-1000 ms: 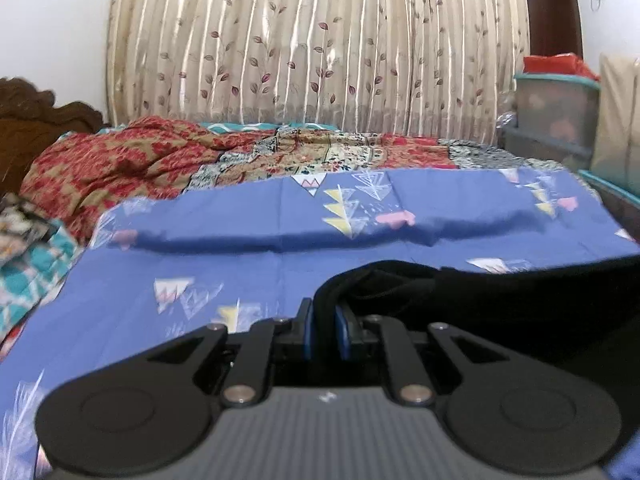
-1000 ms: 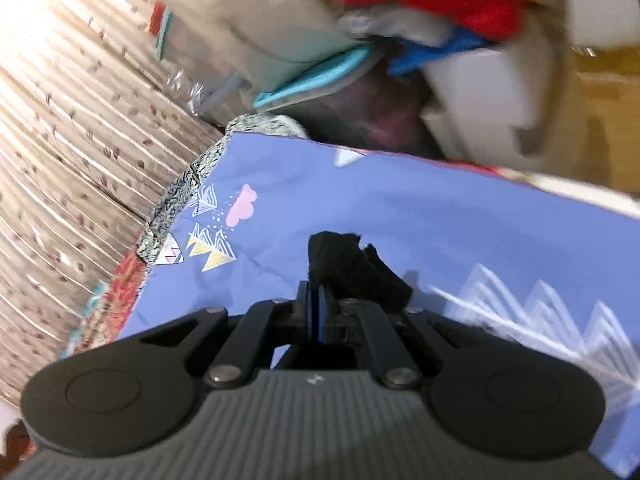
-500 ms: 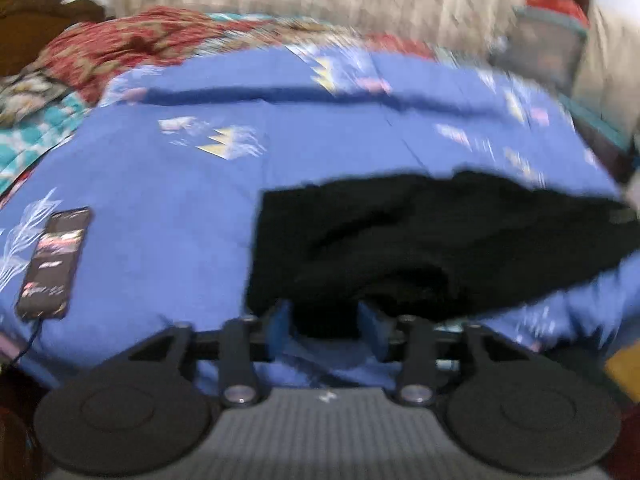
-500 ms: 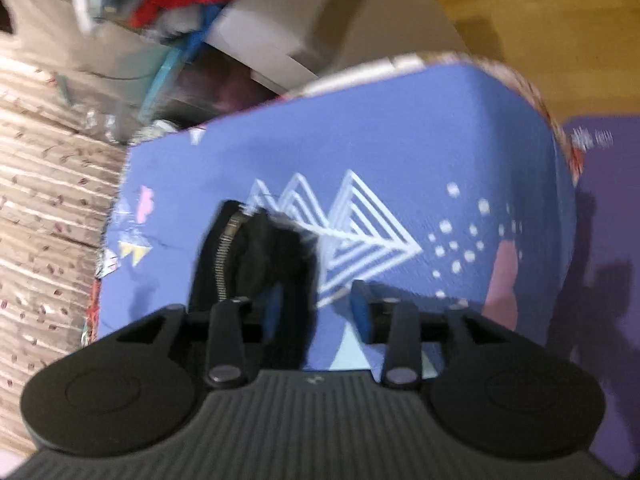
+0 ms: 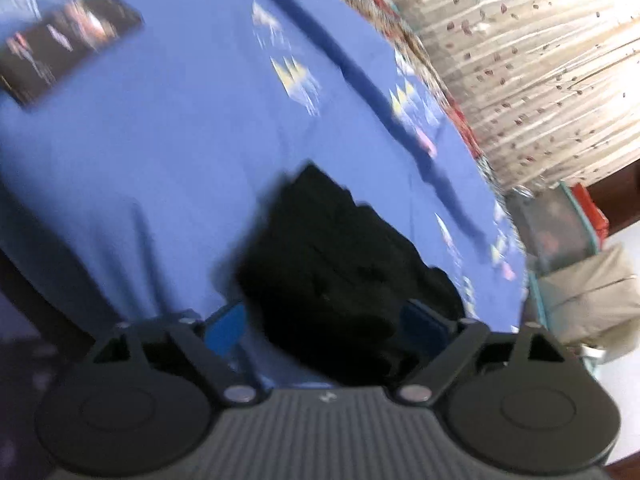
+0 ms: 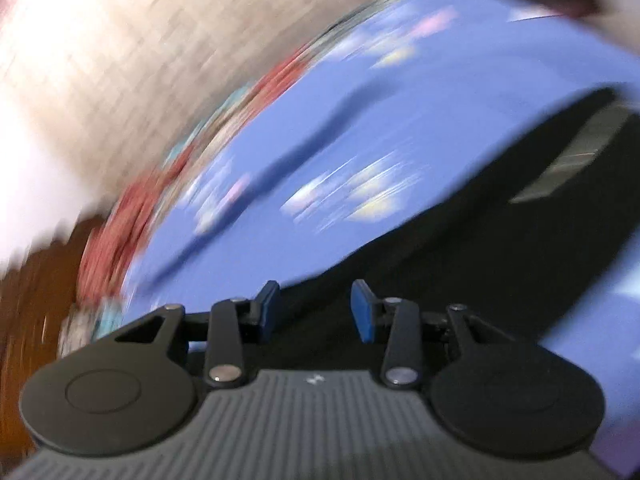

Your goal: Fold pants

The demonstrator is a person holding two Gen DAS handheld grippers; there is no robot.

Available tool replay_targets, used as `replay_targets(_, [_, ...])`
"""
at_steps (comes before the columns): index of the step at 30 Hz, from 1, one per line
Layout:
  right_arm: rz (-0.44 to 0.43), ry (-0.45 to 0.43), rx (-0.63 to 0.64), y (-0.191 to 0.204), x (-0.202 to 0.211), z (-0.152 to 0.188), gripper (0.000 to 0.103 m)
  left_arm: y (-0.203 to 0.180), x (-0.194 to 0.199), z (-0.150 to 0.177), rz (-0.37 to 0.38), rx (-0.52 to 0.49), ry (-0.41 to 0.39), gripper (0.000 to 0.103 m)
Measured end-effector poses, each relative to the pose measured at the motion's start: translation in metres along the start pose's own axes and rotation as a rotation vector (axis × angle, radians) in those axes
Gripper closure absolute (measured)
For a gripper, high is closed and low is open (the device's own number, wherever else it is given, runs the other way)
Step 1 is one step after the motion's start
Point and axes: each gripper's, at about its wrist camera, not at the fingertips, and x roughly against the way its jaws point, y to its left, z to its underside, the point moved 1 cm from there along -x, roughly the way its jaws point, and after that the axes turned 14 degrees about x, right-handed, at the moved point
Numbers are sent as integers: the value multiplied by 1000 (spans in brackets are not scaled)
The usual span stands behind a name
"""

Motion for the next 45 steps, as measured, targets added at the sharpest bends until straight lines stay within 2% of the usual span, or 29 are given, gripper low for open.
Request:
replay_targets(3, [-125,127,150,79,-62,-1,60,6,-28,0,38,30,37,3])
replay_targets(6, [-254,236,237,151,-131,9,60,22,-54,6,57,114,75,6])
replay_targets(7, [-289,270,248,174,-156,17,60,23,-58,6,78,118,53,14])
replay_targets(9, [-311,331,243,204,-203,27,61,16,-62,4,85,66,23,74])
replay_targets(10, [-309,375,242,218,-225,36,61,11,-61,2,103,23,19,78])
replay_targets(12, [-278,470,236,238,-265,57,64,-9,-45,1,114,-99,-62,82])
replay_targets(13, [-280,497,216,244,-274,65,64,-29,-31,7,113,-240,-134,82])
replay_targets(15, [-354,461,158,250,-264,76,64,-57,-11,25,93,-501,-258,82])
replay_targets(16, [-390,425,138,254,-261,74,64,-61,-6,30,86,-557,-287,82])
replay_targets(18, [-388,414,125,260,-267,74,64,-45,-9,21,79,-491,-266,82])
replay_targets(20, [-337,488,146,266,-284,88,64,-10,-28,6,36,-365,-203,81])
replay_targets(22, [-300,531,180,268,-297,107,67,19,-45,4,-28,-310,-152,74])
replay_targets(23, [-303,499,184,268,-295,110,67,26,-48,7,-42,-302,-140,70])
replay_targets(27, [-333,505,194,268,-291,104,67,17,-25,17,-46,-367,-148,57])
replay_targets(29, [-352,507,168,263,-283,100,65,15,-2,15,-5,-372,-152,54])
replay_targets(30, [-371,496,156,261,-277,98,62,16,12,12,26,-365,-174,49])
replay_targets(32, [-391,485,160,250,-264,103,61,19,34,-1,45,-330,-229,43])
replay_targets(34, [-410,469,190,247,-247,105,61,19,44,-26,31,-296,-282,43])
replay_targets(36, [-427,439,237,256,-238,107,61,13,39,-50,0,-305,-304,40])
replay_targets(37, [-440,427,263,263,-234,108,61,7,32,-60,-15,-342,-298,38])
replay_targets(39, [-469,407,319,278,-229,109,61,-6,8,-76,-40,-417,-266,24])
replay_targets(40, [-492,397,364,288,-227,110,61,-11,-5,-82,-44,-442,-238,22])
replay_targets(42, [-507,406,439,304,-229,117,61,-15,-32,-88,-36,-467,-136,17])
replay_targets(44, [-454,474,476,309,-243,130,64,-20,-64,-89,-42,-471,-1,12])
replay_targets(45, [-437,520,468,307,-253,138,66,-20,-78,-87,-44,-458,61,19])
